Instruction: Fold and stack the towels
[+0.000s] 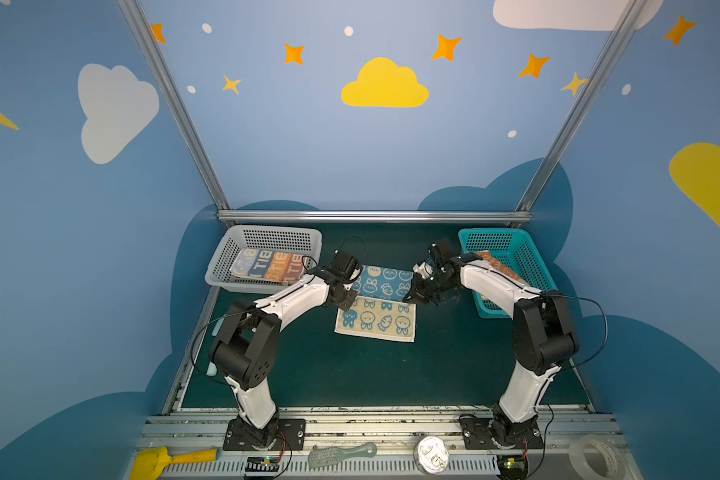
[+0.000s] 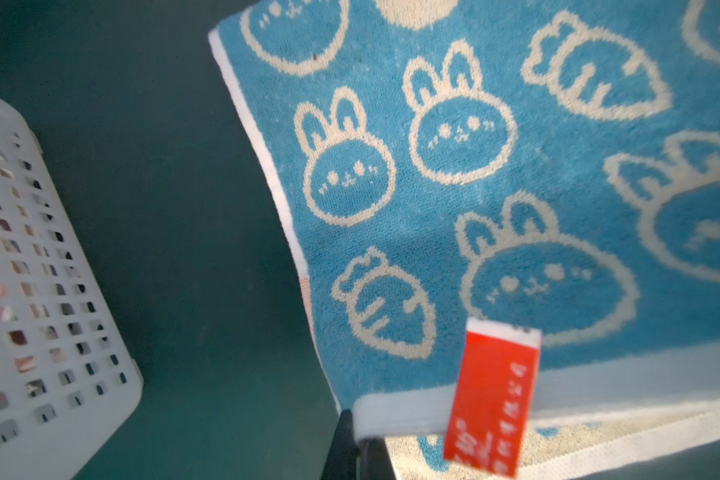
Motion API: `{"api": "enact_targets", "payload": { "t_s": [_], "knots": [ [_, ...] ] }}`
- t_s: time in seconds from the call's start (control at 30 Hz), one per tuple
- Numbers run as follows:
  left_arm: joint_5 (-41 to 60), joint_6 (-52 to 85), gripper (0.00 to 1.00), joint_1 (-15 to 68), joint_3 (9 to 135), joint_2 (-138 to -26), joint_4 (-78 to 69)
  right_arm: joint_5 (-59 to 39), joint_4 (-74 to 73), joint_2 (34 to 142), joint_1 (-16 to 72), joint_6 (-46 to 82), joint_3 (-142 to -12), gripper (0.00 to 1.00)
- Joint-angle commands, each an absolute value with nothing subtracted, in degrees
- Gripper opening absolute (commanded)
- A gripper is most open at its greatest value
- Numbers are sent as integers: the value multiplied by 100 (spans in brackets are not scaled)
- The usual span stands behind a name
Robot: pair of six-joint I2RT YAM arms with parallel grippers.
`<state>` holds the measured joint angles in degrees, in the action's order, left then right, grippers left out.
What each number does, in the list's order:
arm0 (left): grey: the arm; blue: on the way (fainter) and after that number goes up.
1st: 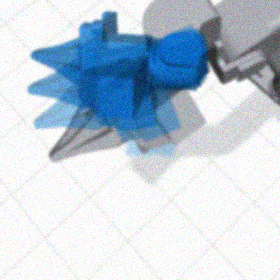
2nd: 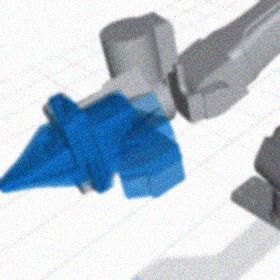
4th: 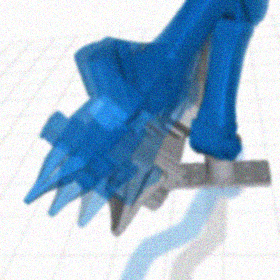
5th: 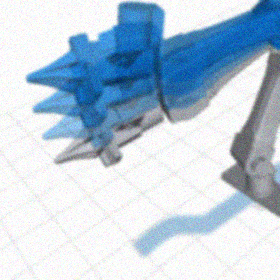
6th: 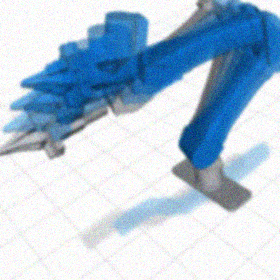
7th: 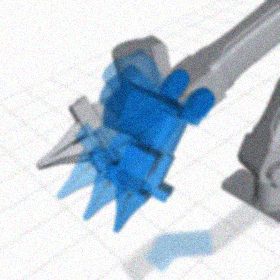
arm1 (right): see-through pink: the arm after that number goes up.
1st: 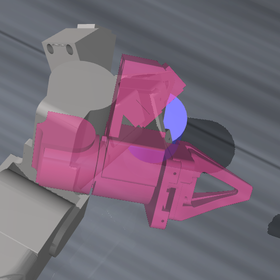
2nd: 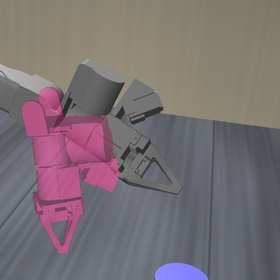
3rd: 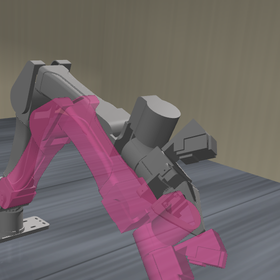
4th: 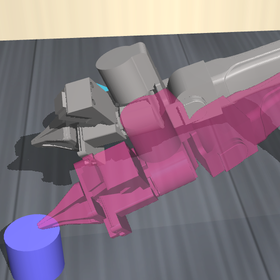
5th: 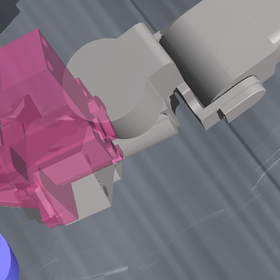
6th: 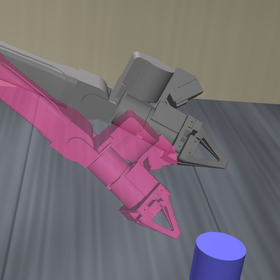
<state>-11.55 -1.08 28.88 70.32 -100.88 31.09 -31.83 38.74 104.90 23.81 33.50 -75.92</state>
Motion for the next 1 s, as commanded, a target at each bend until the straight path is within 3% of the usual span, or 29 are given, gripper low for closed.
{"api": "enact_targets", "payload": {
  "t_s": [0.0,0.43,0.73,0.97],
  "knots": [
    [-1492,104,3,2915,6898,-9979,3454,-2792,3953,10449,2406,3475,-7227,0],
    [-1708,466,3,3450,6451,-10168,3727,-2460,3850,10850,2514,3410,-6949,3],
    [-1755,421,3,3567,7001,-10683,3934,-2462,4246,11241,2303,3201,-7765,3],
    [-1938,231,3,3607,7312,-10387,4286,-2309,4676,10777,2163,3066,-8077,5]
  ]
}}
